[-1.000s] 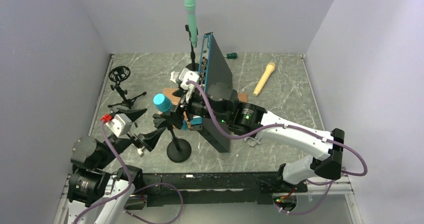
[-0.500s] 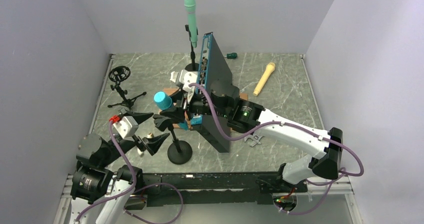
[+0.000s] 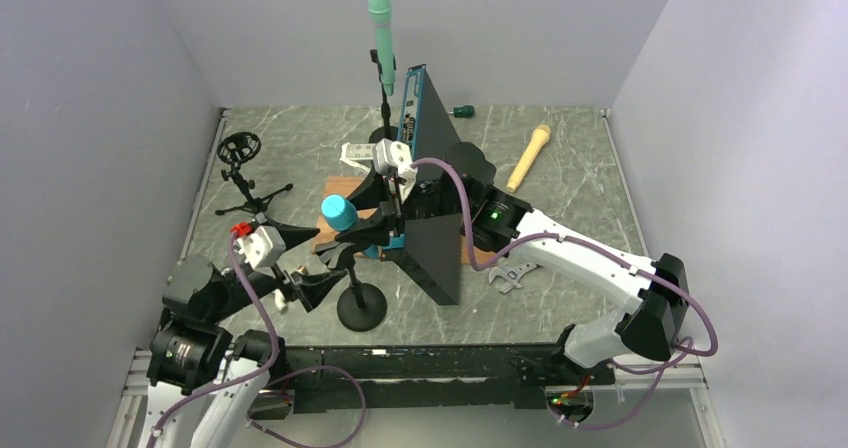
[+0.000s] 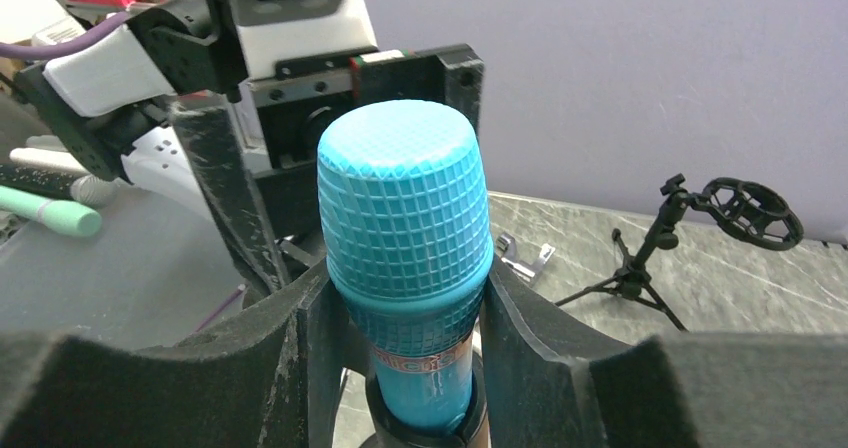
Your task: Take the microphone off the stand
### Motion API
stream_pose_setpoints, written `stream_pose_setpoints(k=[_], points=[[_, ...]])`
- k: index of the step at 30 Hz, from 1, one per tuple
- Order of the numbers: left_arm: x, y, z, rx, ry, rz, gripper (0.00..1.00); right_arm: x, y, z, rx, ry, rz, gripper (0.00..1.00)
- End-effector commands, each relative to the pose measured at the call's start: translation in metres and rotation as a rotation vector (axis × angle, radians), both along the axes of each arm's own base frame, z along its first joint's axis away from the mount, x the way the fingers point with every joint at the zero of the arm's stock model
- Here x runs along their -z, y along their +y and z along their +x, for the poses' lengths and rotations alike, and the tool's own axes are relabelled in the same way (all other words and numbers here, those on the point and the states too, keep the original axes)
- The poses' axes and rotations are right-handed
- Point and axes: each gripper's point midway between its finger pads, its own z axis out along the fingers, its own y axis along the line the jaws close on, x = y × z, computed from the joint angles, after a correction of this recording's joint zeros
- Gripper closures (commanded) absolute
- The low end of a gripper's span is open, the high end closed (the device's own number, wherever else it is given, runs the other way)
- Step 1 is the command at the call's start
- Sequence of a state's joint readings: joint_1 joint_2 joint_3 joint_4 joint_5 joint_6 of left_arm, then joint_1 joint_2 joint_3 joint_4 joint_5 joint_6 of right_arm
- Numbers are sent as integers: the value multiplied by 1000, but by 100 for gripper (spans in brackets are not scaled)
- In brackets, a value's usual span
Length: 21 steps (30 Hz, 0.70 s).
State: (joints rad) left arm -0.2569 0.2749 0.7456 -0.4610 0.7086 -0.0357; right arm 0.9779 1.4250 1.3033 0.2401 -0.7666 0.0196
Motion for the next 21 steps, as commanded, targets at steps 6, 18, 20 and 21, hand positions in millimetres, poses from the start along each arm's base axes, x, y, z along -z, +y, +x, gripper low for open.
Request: stream_pose_setpoints(k=[6,18,20,21], points=[[-5,-2,18,-15,2,19,1,-15,1,-9,-56,1,40,100],[-1,6,31,-100,-15,-7,1,-14,2,-7,-44,27,40,100],[-2,4,30,-83,-28,-14,1,-14,2,-7,-43,26,41,100],[-3,3,30,-80,-34,-17,1,-13,2,-6,-43,29,39,100]])
